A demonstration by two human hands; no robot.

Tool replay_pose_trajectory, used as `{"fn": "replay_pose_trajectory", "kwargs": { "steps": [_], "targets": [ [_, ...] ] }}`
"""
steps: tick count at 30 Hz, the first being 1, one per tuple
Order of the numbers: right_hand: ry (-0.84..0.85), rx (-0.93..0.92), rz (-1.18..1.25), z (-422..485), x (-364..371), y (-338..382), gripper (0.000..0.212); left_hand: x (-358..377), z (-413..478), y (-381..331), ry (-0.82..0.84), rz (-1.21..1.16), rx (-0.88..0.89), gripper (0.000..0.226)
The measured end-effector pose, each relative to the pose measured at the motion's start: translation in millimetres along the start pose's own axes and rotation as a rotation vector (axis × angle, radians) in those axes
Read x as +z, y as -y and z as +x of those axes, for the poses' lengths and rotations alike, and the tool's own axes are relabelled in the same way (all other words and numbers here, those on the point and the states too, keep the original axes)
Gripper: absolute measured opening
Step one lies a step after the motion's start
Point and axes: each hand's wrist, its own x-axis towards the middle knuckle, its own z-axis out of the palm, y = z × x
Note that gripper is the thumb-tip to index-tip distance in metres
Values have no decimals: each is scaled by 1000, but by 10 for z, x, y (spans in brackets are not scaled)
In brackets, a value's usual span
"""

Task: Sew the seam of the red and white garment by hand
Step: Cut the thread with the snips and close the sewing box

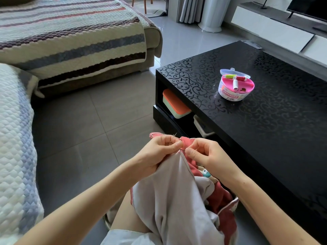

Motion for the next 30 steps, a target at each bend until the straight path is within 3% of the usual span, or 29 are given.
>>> {"fn": "replay_pose_trajectory", "kwargs": {
  "steps": [9,13,22,30],
  "targets": [
    [-47,18,-13,-51,37,-89,40,234,-98,225,-223,-50,73,25],
    [0,5,101,-63,40,-83,23,284,-131,222,-268,-51,131,25],
    [72,131,362,-69,54,-27,30,267,-136,215,-249,-49,161,23],
    [102,191,447,-100,63,-5,34,265,-130,237,-249,-58,183,22]
  ]
}}
